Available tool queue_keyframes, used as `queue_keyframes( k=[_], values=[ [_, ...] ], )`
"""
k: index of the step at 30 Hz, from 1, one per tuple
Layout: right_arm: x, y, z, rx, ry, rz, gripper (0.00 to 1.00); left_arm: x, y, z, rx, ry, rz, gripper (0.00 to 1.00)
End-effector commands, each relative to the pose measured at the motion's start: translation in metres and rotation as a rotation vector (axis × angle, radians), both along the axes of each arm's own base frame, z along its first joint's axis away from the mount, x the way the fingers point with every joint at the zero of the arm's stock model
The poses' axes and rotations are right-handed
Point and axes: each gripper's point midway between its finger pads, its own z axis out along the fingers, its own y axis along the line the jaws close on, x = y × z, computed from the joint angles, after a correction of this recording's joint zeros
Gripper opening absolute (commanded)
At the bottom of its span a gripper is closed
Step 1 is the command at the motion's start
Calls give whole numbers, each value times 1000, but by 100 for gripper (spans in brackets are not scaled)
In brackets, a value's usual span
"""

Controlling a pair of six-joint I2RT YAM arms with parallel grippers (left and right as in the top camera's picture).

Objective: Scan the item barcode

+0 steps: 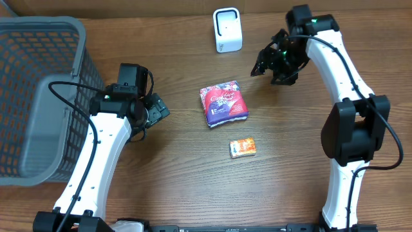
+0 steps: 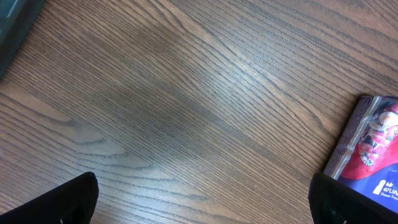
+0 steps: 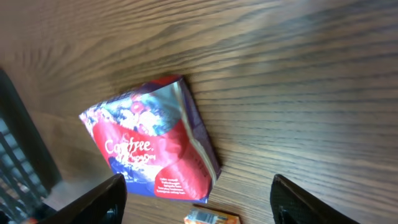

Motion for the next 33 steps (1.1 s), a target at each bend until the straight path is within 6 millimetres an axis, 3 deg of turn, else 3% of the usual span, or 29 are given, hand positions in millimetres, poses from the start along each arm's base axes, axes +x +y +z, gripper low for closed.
queue_keyframes(
  k=[1, 7, 16, 20, 22, 23, 24, 27, 33],
  values=[
    [-9, 25, -5, -15, -56, 136, 75, 0, -1, -1, -4, 3, 8, 100],
    [-25, 54, -41, -14, -42, 188, 75, 0, -1, -1, -4, 3, 8, 100],
    [-40, 63, -72, 25, -7, 189, 72, 0, -1, -1, -4, 3, 8, 100],
    [-43, 62, -80, 26, -3, 187, 53, 0, -1, -1, -4, 3, 8, 100],
    [-40, 62, -81, 26, -6, 173, 33, 0, -1, -1, -4, 3, 8, 100],
    [-37, 63, -80, 30, -4, 145, 13, 0, -1, -1, -4, 3, 8, 100],
    [-35, 64, -78, 32, 1, 117, 4, 0, -1, -1, -4, 2, 8, 100],
    [-23, 67, -63, 69, -13, 80, 4, 0, -1, -1, -4, 2, 8, 100],
    [23, 66, 7, 182, -120, -24, 4, 0, -1, -1, -4, 2, 8, 100]
  ],
)
